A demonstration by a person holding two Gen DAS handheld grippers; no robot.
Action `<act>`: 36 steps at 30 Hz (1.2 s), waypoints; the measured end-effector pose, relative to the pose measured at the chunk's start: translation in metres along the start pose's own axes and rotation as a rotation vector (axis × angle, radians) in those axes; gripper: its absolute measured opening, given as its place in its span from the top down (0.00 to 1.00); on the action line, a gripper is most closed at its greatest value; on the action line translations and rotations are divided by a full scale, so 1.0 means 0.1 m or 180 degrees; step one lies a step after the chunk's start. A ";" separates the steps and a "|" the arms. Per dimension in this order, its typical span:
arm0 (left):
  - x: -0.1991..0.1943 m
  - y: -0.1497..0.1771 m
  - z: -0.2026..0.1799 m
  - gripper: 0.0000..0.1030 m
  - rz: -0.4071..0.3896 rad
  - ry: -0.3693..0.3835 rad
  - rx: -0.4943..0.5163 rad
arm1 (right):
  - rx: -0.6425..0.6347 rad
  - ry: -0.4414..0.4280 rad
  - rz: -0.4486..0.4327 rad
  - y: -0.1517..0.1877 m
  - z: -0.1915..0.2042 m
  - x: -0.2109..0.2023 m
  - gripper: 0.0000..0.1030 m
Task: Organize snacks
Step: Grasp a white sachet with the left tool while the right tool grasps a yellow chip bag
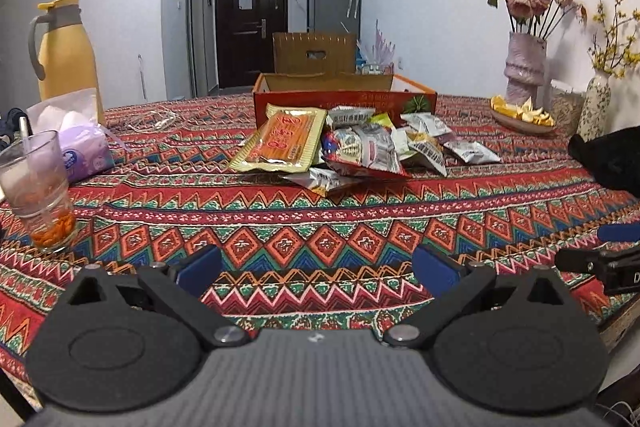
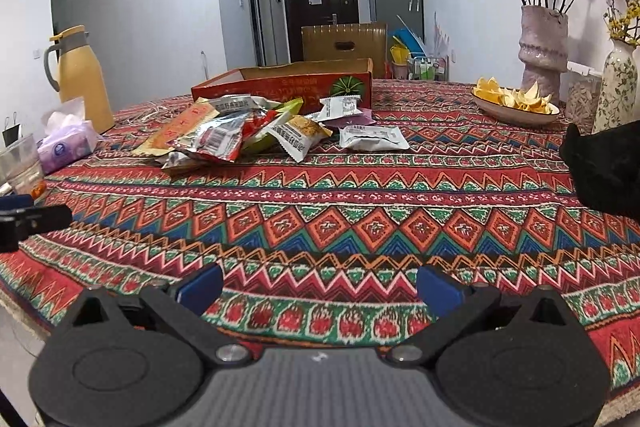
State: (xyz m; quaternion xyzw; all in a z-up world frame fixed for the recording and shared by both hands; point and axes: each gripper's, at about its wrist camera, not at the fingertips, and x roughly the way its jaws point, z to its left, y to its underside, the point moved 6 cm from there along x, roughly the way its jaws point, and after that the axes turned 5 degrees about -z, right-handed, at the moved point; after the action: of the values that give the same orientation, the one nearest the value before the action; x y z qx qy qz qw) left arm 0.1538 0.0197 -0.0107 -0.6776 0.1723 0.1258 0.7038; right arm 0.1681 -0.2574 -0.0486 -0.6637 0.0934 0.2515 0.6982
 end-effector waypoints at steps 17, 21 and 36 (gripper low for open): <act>1.05 -0.82 -0.30 0.00 -0.0152 0.0280 0.0121 | 0.0424 -0.0243 0.0014 -0.70 -0.31 0.89 0.02; 1.48 -1.15 -0.36 0.01 -0.0214 0.0299 0.0093 | 0.0567 -0.0444 0.0035 -0.95 -0.23 1.28 0.10; 2.78 -1.21 -0.25 0.41 0.0419 0.0334 -0.0335 | 0.0987 -0.0598 0.0207 -1.06 -0.11 2.22 0.44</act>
State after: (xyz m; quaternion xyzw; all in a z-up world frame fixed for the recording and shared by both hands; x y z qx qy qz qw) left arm 0.4550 -0.0269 -0.0157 -0.7065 0.2462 0.1450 0.6474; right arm 0.4108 -0.2164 -0.0600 -0.5183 0.0868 0.3175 0.7893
